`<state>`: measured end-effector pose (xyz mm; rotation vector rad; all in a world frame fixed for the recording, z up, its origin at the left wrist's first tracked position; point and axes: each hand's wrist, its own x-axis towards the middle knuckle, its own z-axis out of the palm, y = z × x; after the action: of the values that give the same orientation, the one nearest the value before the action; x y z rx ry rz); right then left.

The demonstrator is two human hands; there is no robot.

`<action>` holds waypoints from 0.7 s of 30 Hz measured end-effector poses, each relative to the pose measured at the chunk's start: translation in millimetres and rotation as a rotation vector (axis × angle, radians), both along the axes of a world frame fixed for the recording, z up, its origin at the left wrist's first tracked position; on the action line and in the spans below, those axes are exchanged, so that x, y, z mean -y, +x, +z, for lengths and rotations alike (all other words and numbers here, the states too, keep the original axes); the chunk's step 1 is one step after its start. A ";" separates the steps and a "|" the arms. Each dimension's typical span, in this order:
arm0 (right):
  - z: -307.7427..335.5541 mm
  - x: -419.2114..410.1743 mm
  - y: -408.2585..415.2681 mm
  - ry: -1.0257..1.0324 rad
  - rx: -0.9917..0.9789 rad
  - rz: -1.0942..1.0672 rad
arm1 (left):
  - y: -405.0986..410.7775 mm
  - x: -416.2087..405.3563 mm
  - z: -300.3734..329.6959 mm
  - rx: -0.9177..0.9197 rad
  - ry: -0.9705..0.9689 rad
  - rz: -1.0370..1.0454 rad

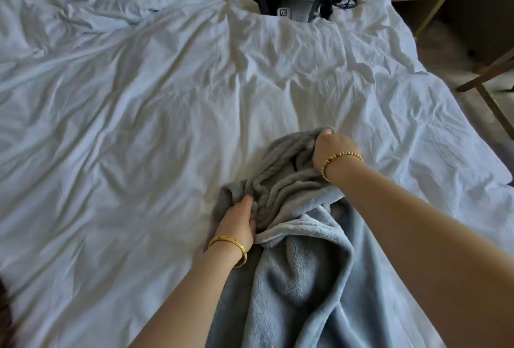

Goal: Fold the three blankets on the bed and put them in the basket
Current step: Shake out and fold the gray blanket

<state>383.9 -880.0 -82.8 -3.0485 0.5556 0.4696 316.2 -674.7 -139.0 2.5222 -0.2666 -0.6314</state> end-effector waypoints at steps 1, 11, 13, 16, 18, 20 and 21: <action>-1.8 4.4 -5.1 0.041 0.031 -0.084 | -1.0 -0.5 0.6 -0.007 -0.026 0.017; -0.6 23.8 -57.2 0.141 -0.064 -0.282 | -22.6 -23.4 16.8 -0.109 -0.034 0.180; 5.7 13.6 -66.4 0.210 0.003 -0.236 | -24.5 -26.8 30.5 -0.085 0.032 0.156; 25.1 -4.3 -78.7 0.353 0.033 -0.257 | -23.6 -36.9 64.6 0.075 0.251 0.104; 47.5 -19.4 -87.9 0.479 0.001 -0.265 | -20.2 -44.9 99.2 0.072 0.417 0.057; 78.3 -36.0 -94.2 0.700 0.079 -0.337 | -12.7 -52.1 137.1 0.027 0.489 0.001; 96.4 -44.1 -95.8 0.830 0.146 -0.402 | -8.0 -55.3 156.8 0.008 0.507 -0.005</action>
<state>288.1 -835.9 13.7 -2.0999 0.7133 0.3381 308.2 -619.4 17.8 3.0063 -0.1249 -0.7679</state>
